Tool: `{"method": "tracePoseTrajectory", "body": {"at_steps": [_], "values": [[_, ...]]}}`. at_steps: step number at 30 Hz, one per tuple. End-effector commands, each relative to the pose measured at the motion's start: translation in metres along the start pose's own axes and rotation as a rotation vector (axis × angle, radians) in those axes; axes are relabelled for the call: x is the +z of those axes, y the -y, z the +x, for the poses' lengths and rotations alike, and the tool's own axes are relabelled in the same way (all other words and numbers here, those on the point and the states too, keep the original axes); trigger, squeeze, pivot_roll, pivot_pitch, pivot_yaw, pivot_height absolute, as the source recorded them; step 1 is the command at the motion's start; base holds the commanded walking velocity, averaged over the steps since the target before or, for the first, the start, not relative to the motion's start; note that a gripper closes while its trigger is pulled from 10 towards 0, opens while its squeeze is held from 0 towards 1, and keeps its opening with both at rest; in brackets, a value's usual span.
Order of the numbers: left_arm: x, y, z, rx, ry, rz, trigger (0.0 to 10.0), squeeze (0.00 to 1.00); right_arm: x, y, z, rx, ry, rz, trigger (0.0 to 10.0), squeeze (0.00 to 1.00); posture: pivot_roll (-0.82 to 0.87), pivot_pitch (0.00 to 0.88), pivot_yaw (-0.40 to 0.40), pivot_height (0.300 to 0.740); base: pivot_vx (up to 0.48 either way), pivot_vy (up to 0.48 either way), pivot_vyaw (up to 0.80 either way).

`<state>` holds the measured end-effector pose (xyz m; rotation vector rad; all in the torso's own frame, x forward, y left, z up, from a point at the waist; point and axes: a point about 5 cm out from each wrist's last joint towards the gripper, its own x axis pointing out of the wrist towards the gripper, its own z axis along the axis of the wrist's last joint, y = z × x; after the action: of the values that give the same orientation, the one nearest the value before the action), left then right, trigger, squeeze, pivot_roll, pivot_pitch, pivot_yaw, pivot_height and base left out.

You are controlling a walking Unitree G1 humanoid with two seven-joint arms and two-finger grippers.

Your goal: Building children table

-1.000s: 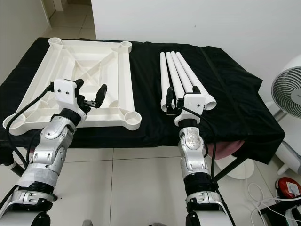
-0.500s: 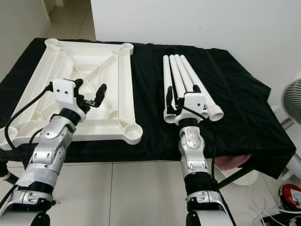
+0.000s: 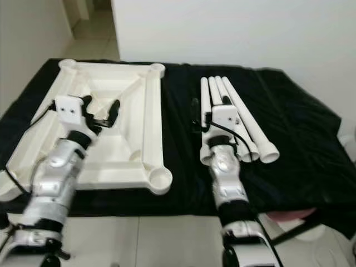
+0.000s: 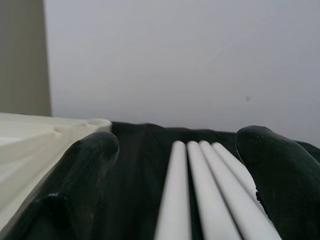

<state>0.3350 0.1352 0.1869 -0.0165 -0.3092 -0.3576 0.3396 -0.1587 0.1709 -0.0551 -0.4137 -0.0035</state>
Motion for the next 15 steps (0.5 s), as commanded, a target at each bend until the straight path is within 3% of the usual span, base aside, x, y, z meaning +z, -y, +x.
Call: {"method": "tracePoseTrajectory", "body": {"at_steps": [1, 10, 12, 15], "values": [[-0.001, 0.001, -0.002, -0.026, -0.009, -0.001, 10.0, 0.0, -0.002, -0.001, 0.0, -0.008, -0.015, 0.013, 10.0, 0.0, -0.03, 0.0, -0.052, 0.74, 0.0, 0.0, 0.0], [-0.003, 0.015, 0.0, -0.143, -0.038, -0.037, 10.0, 0.0, -0.007, 0.0, 0.004, -0.041, -0.077, 0.029, 10.0, 0.0, -0.03, 0.0, -0.053, 0.74, 0.0, 0.0, 0.0], [-0.005, 0.03, -0.004, -0.279, -0.085, -0.069, 10.0, 0.0, -0.016, -0.001, 0.007, -0.072, -0.18, 0.042, 10.0, 0.0, -0.03, 0.0, -0.048, 0.74, 0.0, 0.0, 0.0], [-0.007, 0.037, -0.005, -0.334, -0.112, -0.073, 10.0, 0.0, -0.023, -0.003, 0.008, -0.08, -0.246, 0.043, 10.0, 0.0, -0.03, 0.0, -0.046, 0.74, 0.0, 0.0, 0.0]]}}
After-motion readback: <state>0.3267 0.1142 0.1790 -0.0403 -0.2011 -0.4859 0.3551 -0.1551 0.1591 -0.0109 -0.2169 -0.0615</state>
